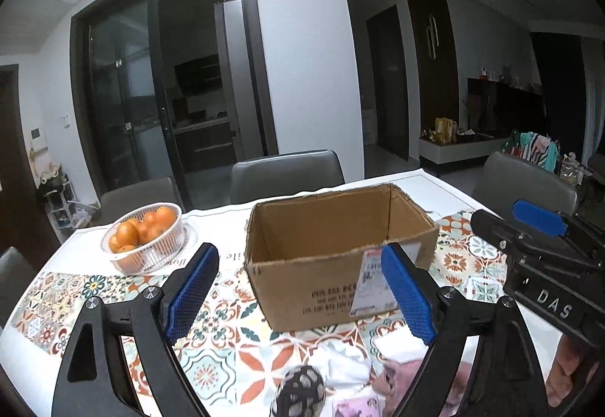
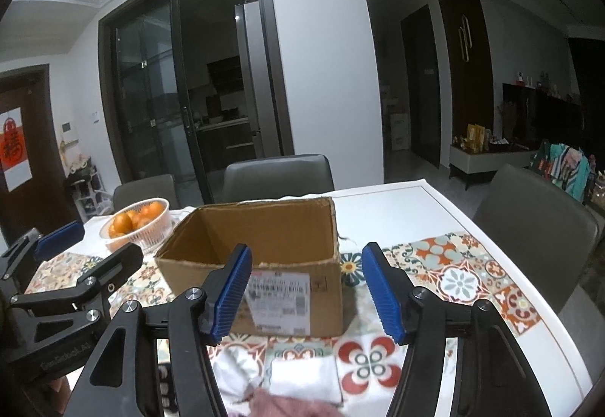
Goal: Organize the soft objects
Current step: 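Move both tools back toward the remaining items on the table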
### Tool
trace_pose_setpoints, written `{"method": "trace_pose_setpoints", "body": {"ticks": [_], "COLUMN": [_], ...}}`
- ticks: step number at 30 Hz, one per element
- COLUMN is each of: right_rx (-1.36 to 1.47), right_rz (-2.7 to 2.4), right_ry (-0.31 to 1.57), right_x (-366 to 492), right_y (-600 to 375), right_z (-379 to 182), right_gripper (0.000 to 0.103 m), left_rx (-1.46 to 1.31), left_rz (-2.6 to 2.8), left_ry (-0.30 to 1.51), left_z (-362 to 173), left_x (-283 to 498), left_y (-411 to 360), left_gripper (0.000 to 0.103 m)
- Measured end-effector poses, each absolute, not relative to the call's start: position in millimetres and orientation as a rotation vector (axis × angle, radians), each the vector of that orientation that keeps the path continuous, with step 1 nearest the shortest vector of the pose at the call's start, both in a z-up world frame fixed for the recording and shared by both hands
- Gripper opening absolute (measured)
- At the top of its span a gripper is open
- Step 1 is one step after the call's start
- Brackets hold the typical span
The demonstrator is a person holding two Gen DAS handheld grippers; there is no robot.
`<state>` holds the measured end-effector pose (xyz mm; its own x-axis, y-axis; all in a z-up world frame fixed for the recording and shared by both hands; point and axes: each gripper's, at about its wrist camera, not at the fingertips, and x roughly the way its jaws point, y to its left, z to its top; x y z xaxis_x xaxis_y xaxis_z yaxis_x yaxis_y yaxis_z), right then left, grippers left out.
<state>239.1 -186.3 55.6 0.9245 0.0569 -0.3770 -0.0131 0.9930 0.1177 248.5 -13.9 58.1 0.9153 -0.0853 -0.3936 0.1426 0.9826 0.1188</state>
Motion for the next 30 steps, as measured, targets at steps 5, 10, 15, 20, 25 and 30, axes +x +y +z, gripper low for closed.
{"method": "trace_pose_setpoints", "body": {"ticks": [5,10,15,20,25,30], "right_rx": [0.120,0.115,0.119,0.113,0.099,0.105], "right_rz": [0.040,0.051,0.066,0.076,0.079,0.092], "right_ry": [0.393,0.401,0.418,0.449,0.486,0.544], "right_x": [217.5,198.9,183.6,173.5,162.7,159.3], "right_y": [-189.3,-191.7,-192.1,-194.0,-194.7,-197.1], "right_z": [52.6,44.5,35.7,22.7,6.1,-12.3], "right_gripper": [0.062,0.062,0.062,0.062,0.069,0.069], "left_rx": [0.154,0.166,0.156,0.163,0.167,0.166], "left_rz": [-0.105,-0.088,-0.093,-0.091,-0.096,-0.106], "left_ry": [0.396,0.393,0.423,0.462,0.502,0.553], "left_z": [54.9,49.2,38.1,22.8,6.7,-11.1], "left_x": [224.7,201.5,184.1,170.7,162.6,159.1], "left_y": [-12.1,-12.6,-14.0,-17.1,-20.2,-21.9], "left_gripper": [0.088,0.090,0.090,0.090,0.090,0.090]}}
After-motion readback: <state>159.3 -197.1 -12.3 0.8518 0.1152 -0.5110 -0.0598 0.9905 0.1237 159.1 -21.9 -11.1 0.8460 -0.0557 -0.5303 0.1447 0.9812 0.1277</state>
